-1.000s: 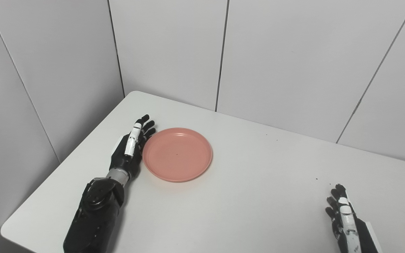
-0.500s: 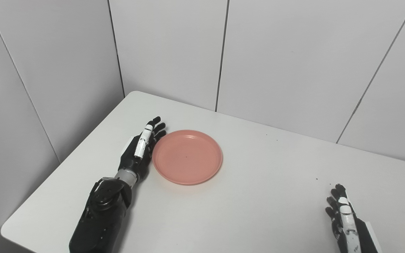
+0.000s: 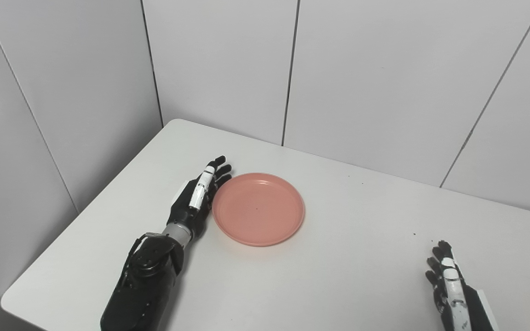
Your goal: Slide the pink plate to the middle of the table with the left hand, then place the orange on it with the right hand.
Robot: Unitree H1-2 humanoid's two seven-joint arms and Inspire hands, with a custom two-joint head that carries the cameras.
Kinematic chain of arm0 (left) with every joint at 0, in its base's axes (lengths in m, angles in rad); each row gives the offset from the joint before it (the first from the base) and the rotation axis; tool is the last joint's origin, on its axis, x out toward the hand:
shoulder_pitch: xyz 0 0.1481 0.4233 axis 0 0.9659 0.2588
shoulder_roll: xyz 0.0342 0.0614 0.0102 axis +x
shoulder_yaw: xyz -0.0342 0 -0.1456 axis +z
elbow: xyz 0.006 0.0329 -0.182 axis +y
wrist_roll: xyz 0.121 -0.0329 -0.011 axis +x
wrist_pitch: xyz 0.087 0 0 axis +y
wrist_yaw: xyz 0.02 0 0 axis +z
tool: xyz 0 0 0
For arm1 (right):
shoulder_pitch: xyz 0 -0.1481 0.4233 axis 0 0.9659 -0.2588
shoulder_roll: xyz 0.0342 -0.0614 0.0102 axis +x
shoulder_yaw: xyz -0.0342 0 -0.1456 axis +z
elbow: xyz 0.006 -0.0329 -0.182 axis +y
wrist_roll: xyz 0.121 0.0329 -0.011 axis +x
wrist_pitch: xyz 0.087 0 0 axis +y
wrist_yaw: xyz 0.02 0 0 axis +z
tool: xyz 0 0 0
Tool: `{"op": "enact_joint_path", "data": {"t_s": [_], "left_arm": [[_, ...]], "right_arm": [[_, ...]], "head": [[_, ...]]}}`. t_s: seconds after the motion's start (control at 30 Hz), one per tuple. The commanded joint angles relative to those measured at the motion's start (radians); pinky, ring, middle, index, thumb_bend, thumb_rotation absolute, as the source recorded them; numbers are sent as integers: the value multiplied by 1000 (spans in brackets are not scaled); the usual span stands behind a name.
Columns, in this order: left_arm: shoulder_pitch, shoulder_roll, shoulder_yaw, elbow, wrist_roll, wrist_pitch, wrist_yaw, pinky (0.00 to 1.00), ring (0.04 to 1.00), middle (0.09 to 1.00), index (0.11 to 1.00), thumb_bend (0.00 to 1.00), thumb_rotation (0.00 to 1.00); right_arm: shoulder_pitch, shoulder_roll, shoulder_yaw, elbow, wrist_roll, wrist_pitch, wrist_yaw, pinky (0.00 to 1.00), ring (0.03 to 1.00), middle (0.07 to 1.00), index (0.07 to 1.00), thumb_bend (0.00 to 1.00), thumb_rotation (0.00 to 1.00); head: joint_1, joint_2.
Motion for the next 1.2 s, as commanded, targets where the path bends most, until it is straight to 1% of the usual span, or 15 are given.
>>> {"op": "enact_joint_path", "data": {"t_s": [0.0, 0.2, 0.37, 0.5, 0.63, 0.83, 1.0, 1.17], "left_arm": [[-16, -17, -35, 5, 5, 24, -42, 928, 927, 927, 918, 376, 1000], [-26, -34, -41, 23, -8, 24, -50, 946, 940, 940, 934, 372, 1000], [-35, -51, -45, 25, -3, 37, -46, 944, 936, 933, 926, 369, 1000], [-44, -60, -54, 37, -1, 45, -53, 951, 940, 939, 935, 366, 1000], [-49, -65, -75, 42, 17, 51, -52, 951, 938, 939, 932, 366, 1000], [-51, -76, -112, 53, 34, 54, -56, 947, 937, 936, 930, 358, 1000], [-56, -94, -131, 47, 52, 68, -45, 923, 923, 922, 910, 360, 1000], [-67, -103, -148, 53, 68, 70, -54, 919, 919, 919, 908, 356, 1000]], "right_arm": [[-12, 11, 4, -9, 7, -1, 2, 1000, 990, 998, 1000, 247, 1000], [-13, 21, 0, -6, 12, -2, -1, 1000, 990, 996, 1000, 234, 1000], [-14, 21, 4, -3, 5, -5, 0, 1000, 987, 994, 997, 258, 1000], [-11, 22, 7, 1, 4, -22, 2, 1000, 985, 992, 995, 267, 1000], [-13, 29, 5, 7, 6, -22, -3, 1000, 982, 989, 991, 278, 1000], [-14, 36, 5, 6, 10, -18, -5, 1000, 984, 988, 991, 265, 1000], [-15, 32, 10, 8, 1, -23, -7, 1000, 981, 986, 990, 271, 1000], [-17, 35, 11, 9, -1, -23, -11, 1000, 978, 983, 987, 271, 1000]], "head": [[-1, 1], [-10, 8], [-19, 13], [-29, 18], [-38, 20], [-48, 26], [-53, 29], [-58, 32]]}}
